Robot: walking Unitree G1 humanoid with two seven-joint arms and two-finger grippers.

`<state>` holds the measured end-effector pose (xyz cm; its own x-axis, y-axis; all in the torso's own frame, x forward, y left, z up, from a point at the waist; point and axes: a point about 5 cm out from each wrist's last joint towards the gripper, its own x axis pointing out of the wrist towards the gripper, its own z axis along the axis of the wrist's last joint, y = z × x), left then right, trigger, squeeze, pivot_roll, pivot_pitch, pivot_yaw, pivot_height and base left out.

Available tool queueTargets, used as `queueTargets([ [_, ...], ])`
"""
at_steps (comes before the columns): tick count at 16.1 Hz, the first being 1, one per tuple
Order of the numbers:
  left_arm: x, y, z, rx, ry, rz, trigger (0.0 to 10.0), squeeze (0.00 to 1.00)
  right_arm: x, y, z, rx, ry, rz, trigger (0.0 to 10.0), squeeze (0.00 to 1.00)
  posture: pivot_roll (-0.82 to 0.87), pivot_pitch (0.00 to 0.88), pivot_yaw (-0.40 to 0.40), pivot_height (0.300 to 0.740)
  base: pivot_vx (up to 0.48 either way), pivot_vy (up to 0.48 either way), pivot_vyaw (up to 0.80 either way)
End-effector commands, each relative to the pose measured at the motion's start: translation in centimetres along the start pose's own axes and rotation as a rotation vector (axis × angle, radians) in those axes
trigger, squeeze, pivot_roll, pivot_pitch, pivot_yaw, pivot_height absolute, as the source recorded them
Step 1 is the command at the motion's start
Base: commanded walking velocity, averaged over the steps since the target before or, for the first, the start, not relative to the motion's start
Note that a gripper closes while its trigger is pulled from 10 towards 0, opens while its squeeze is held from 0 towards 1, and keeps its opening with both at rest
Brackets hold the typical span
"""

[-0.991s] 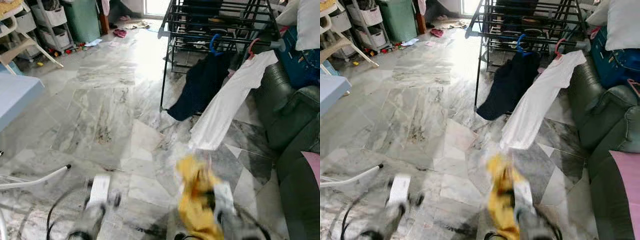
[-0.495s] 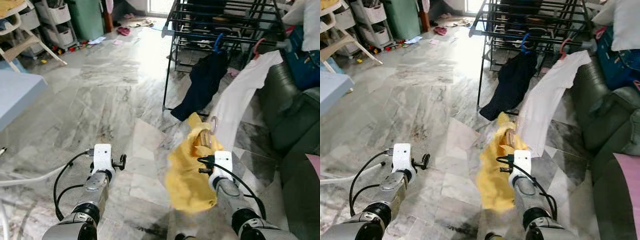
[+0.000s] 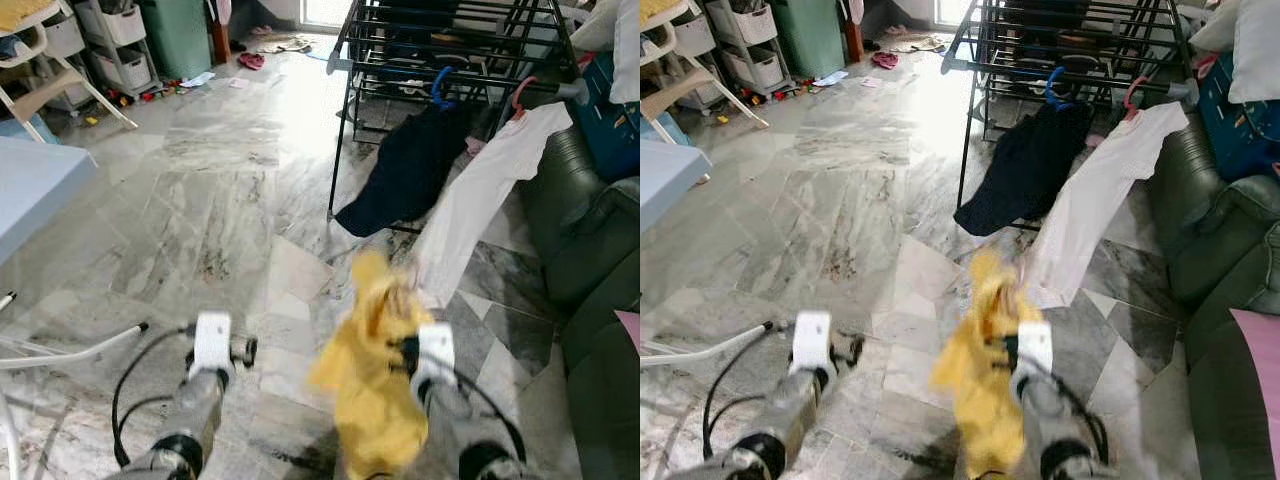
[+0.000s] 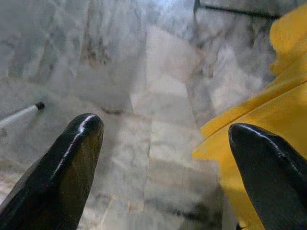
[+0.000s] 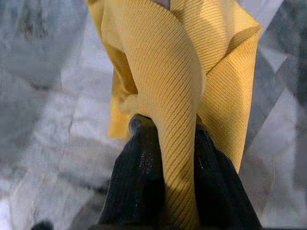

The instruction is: Hang hanger

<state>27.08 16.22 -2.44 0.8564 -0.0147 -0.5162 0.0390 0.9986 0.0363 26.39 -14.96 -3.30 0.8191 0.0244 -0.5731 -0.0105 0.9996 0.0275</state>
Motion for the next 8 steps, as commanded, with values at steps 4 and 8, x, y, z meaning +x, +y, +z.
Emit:
queueTargets([
  [4,-0.5,-0.4,-1.6,0.04,0.049,-0.027,10.0,0.0,-0.3,0.0,-1.1,-0.032,0.034,0.002,10.0,0.0,-0.03,0.051,-0.042,0.74,0.0,0.0,0.0],
  [8,-0.9,-0.4,-2.6,0.098,0.084,-0.056,10.0,0.0,-0.7,0.2,-2.4,-0.016,0.078,0.006,10.0,0.0,-0.03,0.051,-0.034,0.74,0.0,0.0,0.0],
])
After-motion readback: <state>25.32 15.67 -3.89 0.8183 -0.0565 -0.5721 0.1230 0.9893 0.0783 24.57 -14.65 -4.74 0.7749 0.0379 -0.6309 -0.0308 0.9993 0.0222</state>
